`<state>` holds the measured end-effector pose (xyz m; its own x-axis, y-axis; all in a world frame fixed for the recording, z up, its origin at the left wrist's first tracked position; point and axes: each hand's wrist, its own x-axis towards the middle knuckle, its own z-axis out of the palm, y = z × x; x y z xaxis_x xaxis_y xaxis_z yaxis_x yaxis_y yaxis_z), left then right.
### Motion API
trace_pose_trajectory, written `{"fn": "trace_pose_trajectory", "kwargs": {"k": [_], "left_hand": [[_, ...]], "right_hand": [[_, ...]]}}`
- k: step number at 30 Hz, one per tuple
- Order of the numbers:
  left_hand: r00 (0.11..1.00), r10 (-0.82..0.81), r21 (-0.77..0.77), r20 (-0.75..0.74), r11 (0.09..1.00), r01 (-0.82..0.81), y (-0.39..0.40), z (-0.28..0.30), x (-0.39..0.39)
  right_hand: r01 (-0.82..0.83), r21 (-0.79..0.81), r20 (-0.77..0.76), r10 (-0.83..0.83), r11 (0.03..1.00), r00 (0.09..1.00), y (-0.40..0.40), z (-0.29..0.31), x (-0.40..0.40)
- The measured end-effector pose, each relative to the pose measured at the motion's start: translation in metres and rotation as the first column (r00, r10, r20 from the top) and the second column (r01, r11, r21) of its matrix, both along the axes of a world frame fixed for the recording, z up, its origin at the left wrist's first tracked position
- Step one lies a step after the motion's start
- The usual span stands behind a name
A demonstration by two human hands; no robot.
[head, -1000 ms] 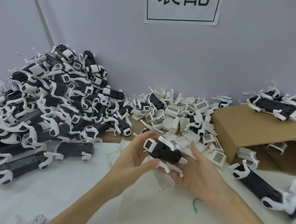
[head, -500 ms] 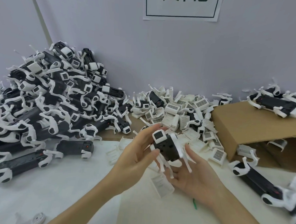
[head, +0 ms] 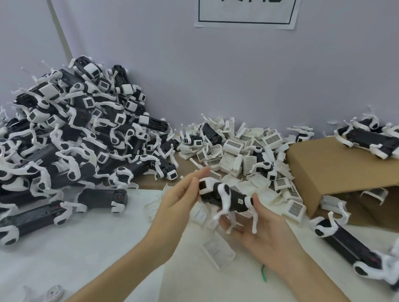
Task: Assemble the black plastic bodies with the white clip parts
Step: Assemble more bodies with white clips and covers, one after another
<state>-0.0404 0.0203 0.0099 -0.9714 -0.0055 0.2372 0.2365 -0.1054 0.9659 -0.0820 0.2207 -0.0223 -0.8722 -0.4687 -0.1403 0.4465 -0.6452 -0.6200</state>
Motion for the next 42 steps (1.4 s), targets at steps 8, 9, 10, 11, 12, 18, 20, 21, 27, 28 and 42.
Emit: {"fn": "trace_pose_trajectory", "kwargs": {"k": [8,9,10,11,12,18,20,21,27,28,42], "left_hand": [[0.99,0.141,-0.217,0.004,0.966,-0.137,-0.01,-0.014,-0.006],[0.991,0.13,-0.229,-0.045,0.964,-0.137,-0.014,-0.015,-0.006],[0.989,0.117,-0.236,-0.095,0.962,-0.137,-0.017,-0.016,-0.008],[0.984,0.126,-0.239,-0.13,0.959,-0.154,-0.018,-0.016,-0.008],[0.977,0.161,-0.212,-0.142,0.959,-0.189,-0.018,-0.018,-0.009],[0.909,0.412,0.289,-0.059,0.879,-0.379,-0.01,-0.004,-0.012],[0.922,0.38,0.334,-0.075,0.881,-0.336,-0.017,0.003,-0.015],[0.933,0.355,0.362,-0.065,0.879,-0.31,-0.02,0.006,-0.015],[0.966,0.251,0.331,-0.065,0.918,-0.216,-0.02,0.005,-0.015],[0.964,0.247,0.245,-0.101,0.945,-0.216,-0.016,0.002,-0.014],[0.87,0.492,-0.092,-0.046,0.865,-0.494,-0.016,-0.03,-0.021]], "right_hand": [[0.258,0.466,-0.556,0.053,0.846,0.829,-0.002,0.003,0.004],[0.306,0.52,-0.614,0.101,0.798,0.783,0.0,0.004,0.003],[0.345,0.56,-0.656,0.148,0.754,0.74,0.001,0.004,0.003],[0.378,0.585,-0.687,0.19,0.718,0.702,0.001,0.003,0.004],[0.409,0.596,-0.712,0.221,0.691,0.666,-0.001,0.002,0.005],[0.637,0.535,-0.842,0.292,0.555,0.454,-0.021,-0.016,0.021],[0.748,0.479,-0.873,0.341,0.459,0.349,-0.025,-0.016,0.025],[0.802,0.427,-0.887,0.365,0.417,0.283,-0.027,-0.016,0.026],[0.743,0.446,-0.895,0.232,0.499,0.381,-0.024,-0.01,0.025],[0.701,0.468,-0.876,0.179,0.538,0.447,-0.021,-0.008,0.024],[0.481,0.738,-0.649,0.299,0.474,0.7,-0.016,-0.008,0.02]]}}
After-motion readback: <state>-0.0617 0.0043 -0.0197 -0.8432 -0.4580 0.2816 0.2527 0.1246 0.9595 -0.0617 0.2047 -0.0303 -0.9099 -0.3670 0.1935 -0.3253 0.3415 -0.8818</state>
